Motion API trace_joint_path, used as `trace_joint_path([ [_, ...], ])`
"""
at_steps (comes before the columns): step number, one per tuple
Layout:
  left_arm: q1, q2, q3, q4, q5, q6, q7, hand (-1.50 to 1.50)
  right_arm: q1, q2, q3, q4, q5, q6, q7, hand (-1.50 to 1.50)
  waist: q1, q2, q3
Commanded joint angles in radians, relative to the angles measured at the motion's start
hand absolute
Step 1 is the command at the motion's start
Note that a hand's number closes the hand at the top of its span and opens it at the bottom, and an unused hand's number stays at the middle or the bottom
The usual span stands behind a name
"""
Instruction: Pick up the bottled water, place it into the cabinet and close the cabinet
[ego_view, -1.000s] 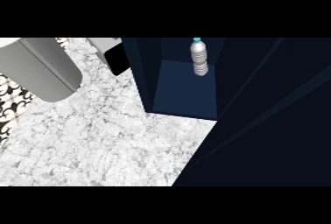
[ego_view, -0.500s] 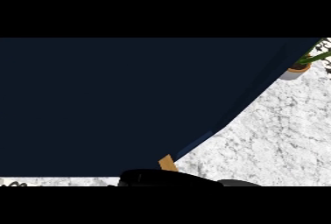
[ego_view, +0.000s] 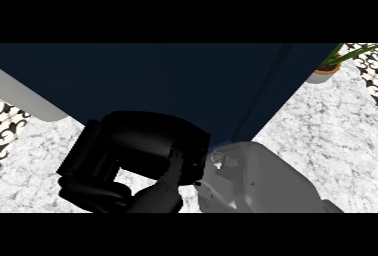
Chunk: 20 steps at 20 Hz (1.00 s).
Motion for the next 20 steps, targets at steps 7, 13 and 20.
trace_joint_path([
  [7,0.064,-0.092,0.12,0.068,-0.006,-0.161,0.006,-1.5,-0.03,0.0,-0.163,0.312,-0.021,0.169,-0.051,1.5,-0.041,0.004,0.0],
  [13,0.135,-0.163,0.169,-0.012,-0.053,-0.178,0.022,-1.5,0.028,-0.051,-0.234,0.43,0.061,0.245,-0.177,1.5,-0.036,0.003,0.002],
  [20,0.048,-0.21,0.143,-0.019,-0.067,-0.155,0.107,-1.5,-0.051,-0.093,-0.296,0.535,0.161,0.36,-0.305,1.5,-0.049,0.004,0.001],
])
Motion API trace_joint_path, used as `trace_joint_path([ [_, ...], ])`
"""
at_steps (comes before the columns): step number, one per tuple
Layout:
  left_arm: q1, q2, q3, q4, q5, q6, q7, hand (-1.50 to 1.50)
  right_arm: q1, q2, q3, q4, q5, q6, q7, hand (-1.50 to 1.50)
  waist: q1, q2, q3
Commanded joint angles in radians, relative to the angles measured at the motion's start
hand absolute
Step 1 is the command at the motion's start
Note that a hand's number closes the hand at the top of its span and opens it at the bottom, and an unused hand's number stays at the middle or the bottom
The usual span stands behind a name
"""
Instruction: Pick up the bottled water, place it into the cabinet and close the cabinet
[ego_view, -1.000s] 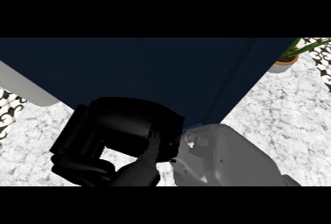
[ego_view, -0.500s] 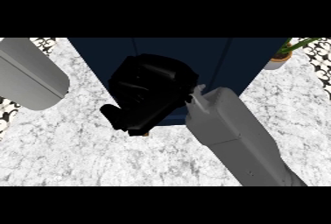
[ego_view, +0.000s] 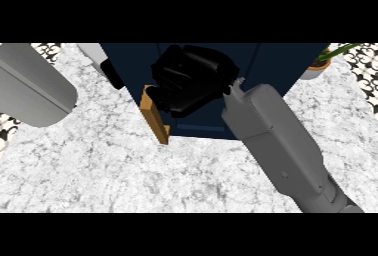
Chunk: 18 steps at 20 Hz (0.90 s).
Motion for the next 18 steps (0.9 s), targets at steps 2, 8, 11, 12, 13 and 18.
trace_joint_path([
  [2,-0.076,-0.018,-0.007,-0.008,0.009,0.003,0.036,-1.5,-0.085,-0.02,-0.064,0.132,0.111,0.027,-0.131,1.5,-0.006,0.008,0.004],
  [8,-0.049,-0.058,0.0,-0.009,-0.034,-0.033,0.043,-1.5,-0.144,-0.026,-0.111,0.101,0.166,-0.056,-0.177,-1.5,-0.005,0.002,0.004],
  [11,-0.068,-0.057,0.004,0.012,-0.038,-0.042,0.046,-1.5,-0.189,-0.066,-0.153,0.135,0.166,-0.049,-0.181,-1.5,0.0,0.006,0.003],
  [12,-0.073,-0.05,-0.007,-0.028,-0.029,-0.021,0.069,-1.5,-0.212,-0.026,-0.138,0.135,0.205,-0.114,-0.2,-1.5,0.001,0.007,0.003],
  [13,-0.074,-0.057,0.01,-0.025,-0.043,-0.027,0.052,-1.5,-0.212,-0.023,-0.142,0.124,0.207,-0.139,-0.193,-1.5,0.003,0.002,0.003],
  [18,-0.113,-0.058,-0.012,-0.006,-0.056,-0.031,0.082,-1.5,-0.209,-0.001,-0.131,0.162,0.239,-0.134,-0.234,-1.5,0.001,0.008,0.003],
])
